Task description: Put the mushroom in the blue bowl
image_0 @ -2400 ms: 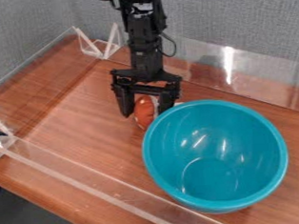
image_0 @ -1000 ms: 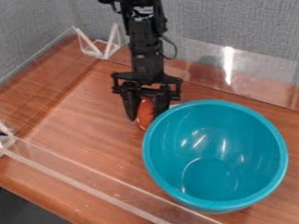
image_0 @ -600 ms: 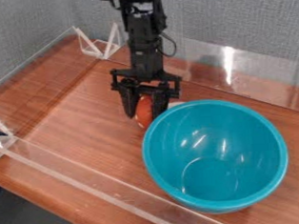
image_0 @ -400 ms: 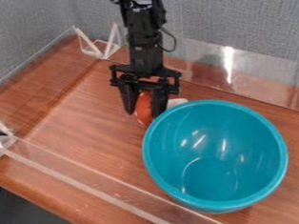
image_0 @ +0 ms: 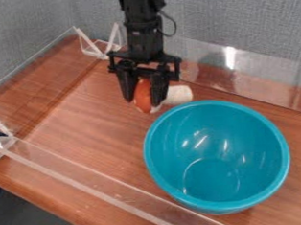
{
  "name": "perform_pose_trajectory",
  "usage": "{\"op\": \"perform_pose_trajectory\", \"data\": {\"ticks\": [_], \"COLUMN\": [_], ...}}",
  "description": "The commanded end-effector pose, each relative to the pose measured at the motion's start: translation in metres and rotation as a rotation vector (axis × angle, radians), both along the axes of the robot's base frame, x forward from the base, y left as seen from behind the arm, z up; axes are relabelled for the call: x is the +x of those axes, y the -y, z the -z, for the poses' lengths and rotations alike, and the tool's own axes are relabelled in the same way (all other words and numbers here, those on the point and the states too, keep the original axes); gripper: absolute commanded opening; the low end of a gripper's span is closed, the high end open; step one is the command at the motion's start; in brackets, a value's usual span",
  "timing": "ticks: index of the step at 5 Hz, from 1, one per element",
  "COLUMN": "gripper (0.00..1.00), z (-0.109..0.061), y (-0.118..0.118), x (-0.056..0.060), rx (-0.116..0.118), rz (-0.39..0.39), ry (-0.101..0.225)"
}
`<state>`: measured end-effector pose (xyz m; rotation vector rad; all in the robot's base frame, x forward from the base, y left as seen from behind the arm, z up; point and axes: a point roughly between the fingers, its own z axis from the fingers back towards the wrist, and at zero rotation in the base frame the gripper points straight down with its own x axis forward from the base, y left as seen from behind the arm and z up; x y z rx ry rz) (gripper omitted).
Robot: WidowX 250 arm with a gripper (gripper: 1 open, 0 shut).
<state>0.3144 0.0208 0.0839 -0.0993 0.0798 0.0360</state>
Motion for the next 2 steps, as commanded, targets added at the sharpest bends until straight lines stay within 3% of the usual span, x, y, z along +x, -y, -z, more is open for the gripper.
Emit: {"op": "perform_pose_trajectory", "data": {"ticks": [1, 2], "gripper": [0.0, 0.0], "z": [-0.057, -0.094], "y": [0.018, 0.067], "x": [0.0, -0.021], "rx": [0.016, 0.0], "rz": [0.077, 0.234], "ry": [0.145, 0.206]}}
